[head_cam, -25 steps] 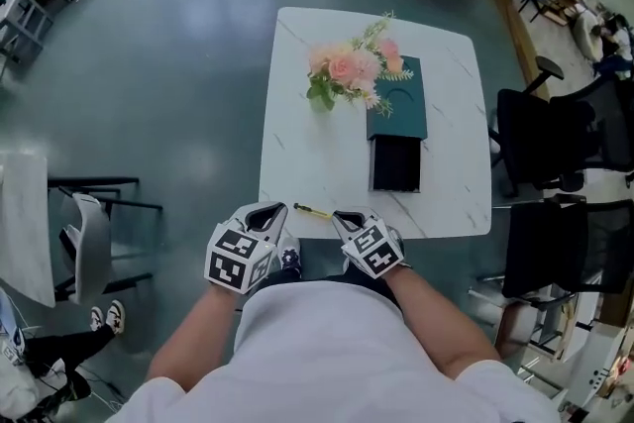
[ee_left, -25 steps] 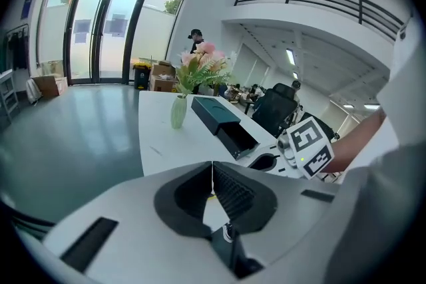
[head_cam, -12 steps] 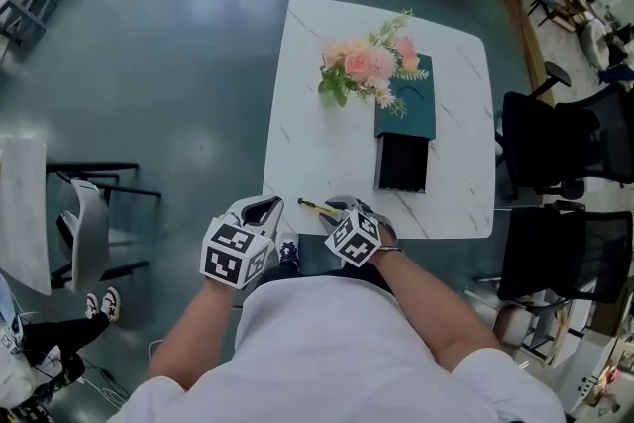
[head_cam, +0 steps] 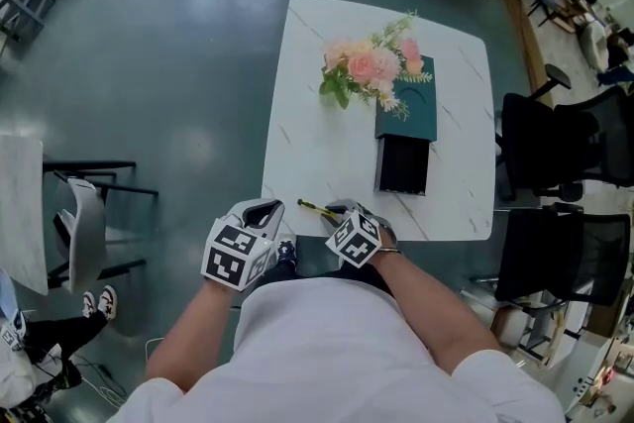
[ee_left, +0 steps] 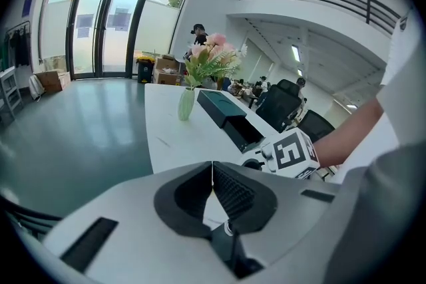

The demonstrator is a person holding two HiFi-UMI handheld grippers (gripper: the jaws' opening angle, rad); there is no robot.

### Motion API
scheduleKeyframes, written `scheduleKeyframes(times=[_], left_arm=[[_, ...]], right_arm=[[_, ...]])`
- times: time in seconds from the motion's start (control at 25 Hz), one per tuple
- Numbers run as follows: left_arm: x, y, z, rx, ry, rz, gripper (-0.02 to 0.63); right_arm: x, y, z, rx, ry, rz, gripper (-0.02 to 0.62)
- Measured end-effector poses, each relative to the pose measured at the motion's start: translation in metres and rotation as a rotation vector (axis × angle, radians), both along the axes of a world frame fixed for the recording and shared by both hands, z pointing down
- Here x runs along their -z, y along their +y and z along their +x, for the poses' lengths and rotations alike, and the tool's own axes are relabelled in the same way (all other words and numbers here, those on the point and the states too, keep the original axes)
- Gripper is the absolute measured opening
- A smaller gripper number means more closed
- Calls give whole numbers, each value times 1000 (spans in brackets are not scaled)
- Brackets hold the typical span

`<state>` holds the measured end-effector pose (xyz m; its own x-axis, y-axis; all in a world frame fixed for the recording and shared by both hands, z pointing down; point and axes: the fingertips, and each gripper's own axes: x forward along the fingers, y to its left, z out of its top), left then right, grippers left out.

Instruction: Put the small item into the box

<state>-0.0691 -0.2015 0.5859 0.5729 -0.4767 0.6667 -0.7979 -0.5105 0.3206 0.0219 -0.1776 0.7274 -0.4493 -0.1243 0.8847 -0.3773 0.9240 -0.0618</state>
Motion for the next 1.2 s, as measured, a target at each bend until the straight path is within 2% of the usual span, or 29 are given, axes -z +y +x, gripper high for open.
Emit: scheduleKeyframes(times=[0.2, 0.56, 0.92, 1.2], left_arm=[[-2, 2, 1, -1, 1, -2, 17], [-1, 2, -1, -1, -3, 3, 17], [1, -5, 14, -40, -6, 13, 17], [6, -17, 38, -79, -11, 26, 17]], right_arm=[[2, -1, 3, -10, -1, -14, 64], [18, -3, 1, -14, -28, 20, 61], [48, -16, 7, -86, -85, 66, 61], [71, -39, 31, -154, -118, 123, 61]])
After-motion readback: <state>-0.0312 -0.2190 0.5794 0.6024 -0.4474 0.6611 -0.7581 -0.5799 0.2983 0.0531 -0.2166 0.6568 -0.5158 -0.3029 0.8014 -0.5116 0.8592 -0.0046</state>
